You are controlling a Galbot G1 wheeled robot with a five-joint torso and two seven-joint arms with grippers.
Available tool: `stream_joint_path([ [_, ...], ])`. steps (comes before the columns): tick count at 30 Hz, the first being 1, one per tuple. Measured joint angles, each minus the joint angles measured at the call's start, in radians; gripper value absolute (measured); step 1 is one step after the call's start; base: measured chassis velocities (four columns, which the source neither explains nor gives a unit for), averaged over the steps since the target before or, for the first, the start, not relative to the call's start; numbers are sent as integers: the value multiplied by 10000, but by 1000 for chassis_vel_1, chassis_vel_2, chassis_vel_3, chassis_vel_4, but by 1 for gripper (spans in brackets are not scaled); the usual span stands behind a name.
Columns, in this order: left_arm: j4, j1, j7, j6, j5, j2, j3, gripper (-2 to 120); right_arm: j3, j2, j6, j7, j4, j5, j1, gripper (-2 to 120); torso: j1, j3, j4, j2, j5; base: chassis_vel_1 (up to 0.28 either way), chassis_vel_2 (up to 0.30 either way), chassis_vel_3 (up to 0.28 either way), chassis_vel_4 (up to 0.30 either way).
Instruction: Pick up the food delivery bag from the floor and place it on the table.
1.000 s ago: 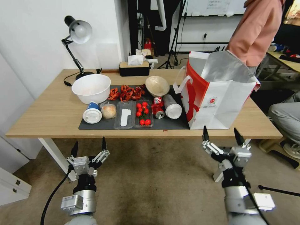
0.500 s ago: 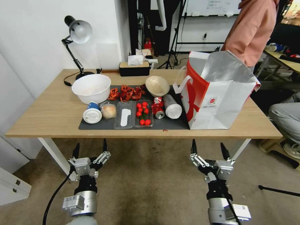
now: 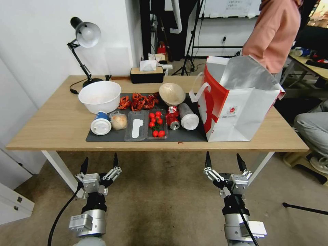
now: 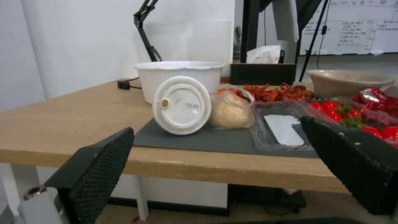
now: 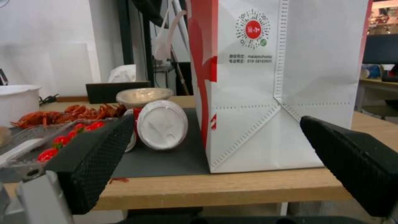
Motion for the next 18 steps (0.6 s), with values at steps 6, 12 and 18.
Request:
stream_joint_path([
  [6, 31, 14, 27, -44, 18, -7, -12, 100, 220, -119, 209, -156, -92, -55, 10, 100, -1, 0, 0, 0, 0, 0, 0, 0, 0],
  [12, 38, 25, 32, -73, 26, -23, -34, 100, 396, -230, 262, -264, -73, 116, -13, 100, 0, 0, 0, 0, 0, 0, 0, 0, 0],
  [18, 27, 31, 44, -70, 17, -33, -38, 100, 417, -241, 263, -295, -63, 133, -35, 100, -1, 0, 0, 0, 0, 0, 0, 0, 0],
])
